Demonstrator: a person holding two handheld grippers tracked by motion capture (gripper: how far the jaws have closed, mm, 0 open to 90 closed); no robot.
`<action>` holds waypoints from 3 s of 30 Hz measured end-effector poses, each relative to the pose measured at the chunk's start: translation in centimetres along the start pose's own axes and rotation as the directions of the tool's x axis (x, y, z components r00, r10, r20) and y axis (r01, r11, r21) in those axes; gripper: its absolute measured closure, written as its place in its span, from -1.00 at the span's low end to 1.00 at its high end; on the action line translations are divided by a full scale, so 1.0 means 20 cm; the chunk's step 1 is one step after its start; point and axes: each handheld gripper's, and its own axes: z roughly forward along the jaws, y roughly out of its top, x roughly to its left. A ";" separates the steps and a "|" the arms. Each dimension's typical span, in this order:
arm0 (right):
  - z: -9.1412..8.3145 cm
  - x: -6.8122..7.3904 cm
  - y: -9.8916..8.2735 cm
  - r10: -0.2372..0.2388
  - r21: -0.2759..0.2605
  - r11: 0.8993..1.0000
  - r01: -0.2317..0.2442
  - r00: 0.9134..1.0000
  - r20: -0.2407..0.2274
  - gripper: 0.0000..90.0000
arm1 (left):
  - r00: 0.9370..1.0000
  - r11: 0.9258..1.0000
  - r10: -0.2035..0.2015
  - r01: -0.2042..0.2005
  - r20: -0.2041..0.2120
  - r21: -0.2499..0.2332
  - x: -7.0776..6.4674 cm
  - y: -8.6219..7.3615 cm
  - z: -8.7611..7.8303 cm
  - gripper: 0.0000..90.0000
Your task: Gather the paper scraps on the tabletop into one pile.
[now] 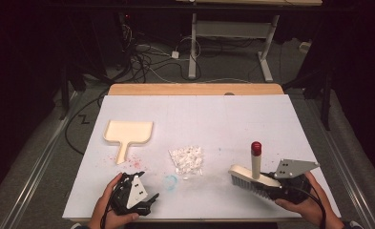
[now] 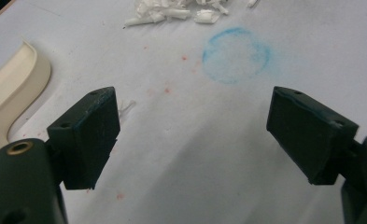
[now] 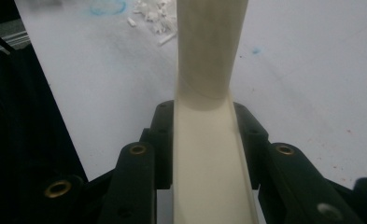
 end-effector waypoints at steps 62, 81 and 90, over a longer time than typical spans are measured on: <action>0.02 -0.31 0.10 0.046 -0.232 0.972 0.030 0.947 0.318 -0.10 | 1.000 1.000 -0.005 0.005 -0.030 -0.011 0.02 0.00 -0.02 -0.63; 0.04 -0.02 -0.15 0.104 -0.307 0.952 0.019 0.920 0.377 -0.49 | 0.996 0.999 -0.043 0.041 -0.072 -0.029 0.05 0.00 -0.03 -0.66; 0.08 0.04 -0.18 0.066 -0.261 0.964 0.040 0.921 0.383 -0.49 | 0.998 0.999 -0.035 0.034 -0.059 -0.030 0.04 0.01 -0.02 -0.66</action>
